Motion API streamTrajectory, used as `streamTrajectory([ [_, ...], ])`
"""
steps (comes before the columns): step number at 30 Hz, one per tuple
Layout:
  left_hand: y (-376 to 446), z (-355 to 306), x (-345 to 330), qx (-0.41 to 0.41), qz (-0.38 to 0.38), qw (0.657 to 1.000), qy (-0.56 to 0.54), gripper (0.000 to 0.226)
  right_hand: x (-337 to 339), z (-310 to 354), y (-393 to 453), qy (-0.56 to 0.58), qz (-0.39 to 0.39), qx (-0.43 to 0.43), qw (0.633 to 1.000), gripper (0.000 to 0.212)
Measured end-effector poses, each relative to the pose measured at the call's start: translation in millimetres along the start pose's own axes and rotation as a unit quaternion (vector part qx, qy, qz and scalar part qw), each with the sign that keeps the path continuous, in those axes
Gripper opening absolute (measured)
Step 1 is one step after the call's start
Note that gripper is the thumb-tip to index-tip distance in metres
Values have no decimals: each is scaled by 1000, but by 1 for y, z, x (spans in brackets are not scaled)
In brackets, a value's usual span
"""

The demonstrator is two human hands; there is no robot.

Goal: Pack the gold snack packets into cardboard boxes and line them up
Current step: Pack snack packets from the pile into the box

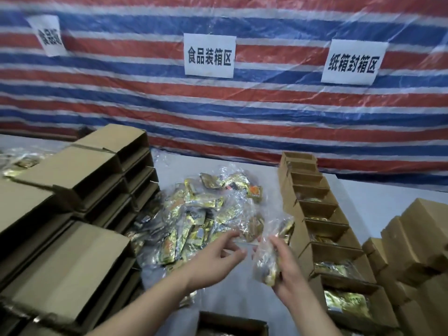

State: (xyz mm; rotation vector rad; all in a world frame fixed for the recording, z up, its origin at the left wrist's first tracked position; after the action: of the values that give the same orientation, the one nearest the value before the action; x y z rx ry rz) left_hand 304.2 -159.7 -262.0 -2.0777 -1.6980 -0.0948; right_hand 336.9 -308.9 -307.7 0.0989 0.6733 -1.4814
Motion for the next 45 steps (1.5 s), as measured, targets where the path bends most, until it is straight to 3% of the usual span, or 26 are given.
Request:
streamTrajectory([
  [3, -11, 83, 16, 76, -117, 988, 66, 42, 26, -23, -15, -64, -14, -14, 998, 56],
  [7, -25, 169, -17, 137, -95, 978, 128, 50, 23, -36, -31, -223, 71, 28, 972, 41],
  [9, -27, 202, -38, 159, -65, 977, 124, 49, 12, -50, -39, -345, 148, 28, 926, 41],
  [13, -29, 230, -56, 186, -76, 979, 20, 19, -2, -100, -57, -474, 292, -16, 830, 38],
  [17, -29, 228, -57, 177, -79, 980, -32, 16, 22, -146, -55, -613, 336, -80, 710, 25],
  [21, -28, 232, -57, 172, -76, 981, -49, 18, 30, -170, -46, -631, 332, -124, 690, 32],
  [23, -27, 233, -57, 171, -77, 981, -46, 19, 27, -179, -38, -660, 341, -109, 661, 36],
  [24, -26, 233, -56, 165, -80, 982, -39, 19, 27, -186, -34, -690, 350, -91, 627, 41],
  [27, -24, 232, -58, 149, -78, 985, -23, 19, 32, -213, -25, -818, 361, -60, 443, 57],
  [29, -22, 230, -60, 132, -79, 988, -21, 20, 35, -226, -22, -852, 349, -64, 385, 58],
  [30, -22, 230, -59, 133, -82, 988, -19, 21, 35, -228, -22, -850, 345, -71, 391, 58],
  [31, -22, 231, -58, 141, -86, 986, -18, 21, 36, -227, -21, -835, 336, -82, 428, 59],
  [34, -22, 234, -55, 158, -86, 983, -22, 20, 46, -210, -21, -709, 268, -130, 639, 60],
  [36, -22, 233, -58, 155, -77, 985, -17, 20, 48, -196, -24, -670, 250, -118, 689, 53],
  [39, -22, 235, -58, 162, -90, 983, -14, 22, 50, -186, -26, -706, 232, -85, 664, 16],
  [40, -22, 236, -58, 163, -93, 982, -11, 21, 49, -190, -28, -713, 237, -104, 651, 15],
  [42, -22, 237, -58, 163, -90, 983, -4, 16, 49, -206, -36, -720, 255, -182, 620, 26],
  [45, -22, 234, -58, 142, -89, 986, 2, 18, 54, -220, -40, -723, 242, -261, 593, 61],
])
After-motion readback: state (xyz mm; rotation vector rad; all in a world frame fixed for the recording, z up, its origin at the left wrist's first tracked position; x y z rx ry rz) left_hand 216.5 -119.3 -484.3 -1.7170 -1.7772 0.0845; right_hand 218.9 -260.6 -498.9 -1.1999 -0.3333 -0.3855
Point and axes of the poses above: each hand's wrist, its own y-axis towards the middle knuckle, its own x-axis out of the back of the hand, z = x × y, the point moved 10 cm from there along y, towards the middle knuckle, and after that the axes turned 7 degrees about x, right-handed, at the moved point
